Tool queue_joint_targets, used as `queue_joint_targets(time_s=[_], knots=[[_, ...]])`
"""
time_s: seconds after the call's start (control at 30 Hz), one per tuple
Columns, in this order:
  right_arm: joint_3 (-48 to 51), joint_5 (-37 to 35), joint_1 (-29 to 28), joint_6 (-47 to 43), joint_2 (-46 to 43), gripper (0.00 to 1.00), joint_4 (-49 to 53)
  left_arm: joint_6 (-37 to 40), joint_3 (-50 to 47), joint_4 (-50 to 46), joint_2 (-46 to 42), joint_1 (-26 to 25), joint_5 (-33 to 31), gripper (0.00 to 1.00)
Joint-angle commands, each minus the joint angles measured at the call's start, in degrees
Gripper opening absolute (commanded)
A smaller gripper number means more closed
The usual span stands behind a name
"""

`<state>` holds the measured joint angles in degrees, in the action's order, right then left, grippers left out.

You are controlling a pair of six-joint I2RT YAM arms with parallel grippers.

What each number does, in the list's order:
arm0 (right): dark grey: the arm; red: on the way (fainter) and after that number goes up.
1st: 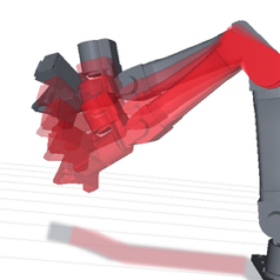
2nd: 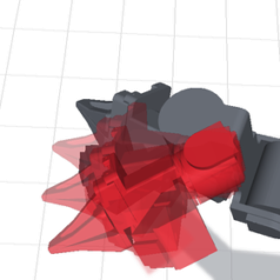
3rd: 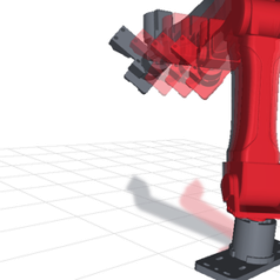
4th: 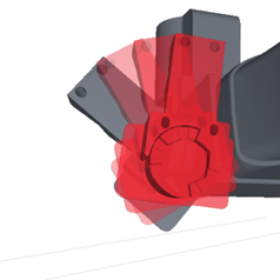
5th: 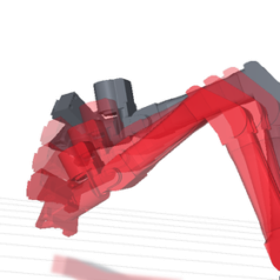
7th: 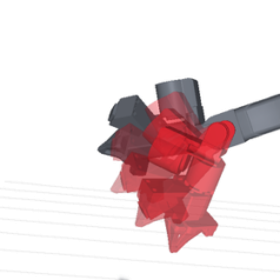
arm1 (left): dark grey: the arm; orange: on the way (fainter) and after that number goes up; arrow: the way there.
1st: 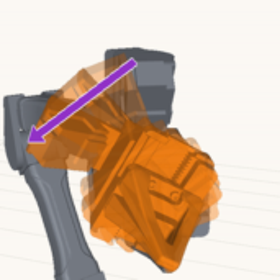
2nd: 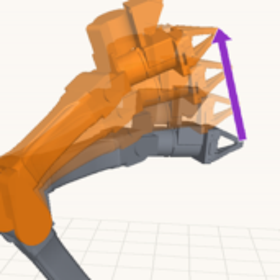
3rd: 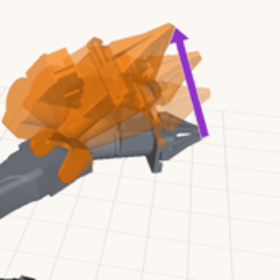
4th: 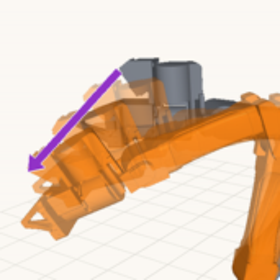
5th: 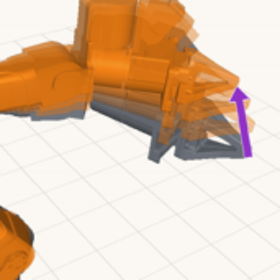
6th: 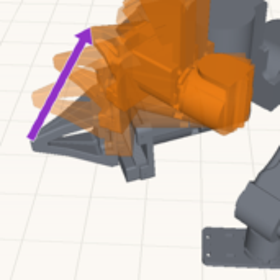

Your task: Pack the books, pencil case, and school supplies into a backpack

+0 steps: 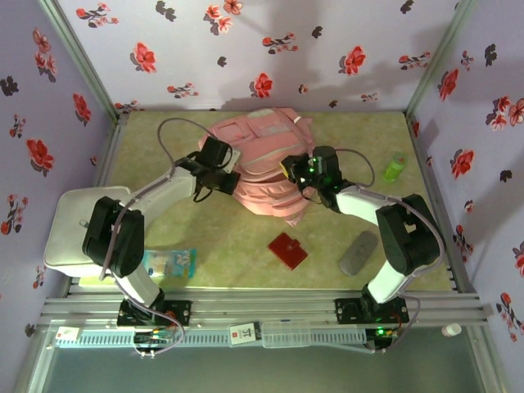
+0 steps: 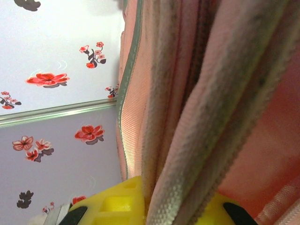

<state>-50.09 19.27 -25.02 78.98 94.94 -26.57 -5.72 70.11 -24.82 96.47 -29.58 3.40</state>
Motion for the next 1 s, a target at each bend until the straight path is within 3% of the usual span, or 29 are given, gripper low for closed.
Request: queue_joint_targets(time_s=[0.0, 0.4, 0.73, 0.8, 0.97], knots=[[-0.9, -2.1, 1.9, -2.9, -2.4, 0.10, 0.1, 3.3, 1.0, 1.0, 1.1, 2.7, -5.2, 0.00], [-4.7, 0.4, -0.7, -1.3, 2.6, 0.12, -0.6, 1.9, 12.0, 3.3, 10.6, 8.6, -4.1, 0.00], [-15.1, -0.9, -7.6, 0.3, 12.5, 0.19, 0.9, 0.9, 16.5, 2.8, 14.1, 11.5, -2.5, 0.00], [-15.8, -1.3, -8.1, 0.0, 13.1, 0.25, 2.4, -0.2, 16.3, 2.5, 13.5, 12.3, -2.6, 0.06], [-13.3, -6.0, -7.4, -8.3, 6.4, 0.49, 13.6, -3.9, 12.4, 1.7, 7.9, 13.5, -3.0, 0.36]])
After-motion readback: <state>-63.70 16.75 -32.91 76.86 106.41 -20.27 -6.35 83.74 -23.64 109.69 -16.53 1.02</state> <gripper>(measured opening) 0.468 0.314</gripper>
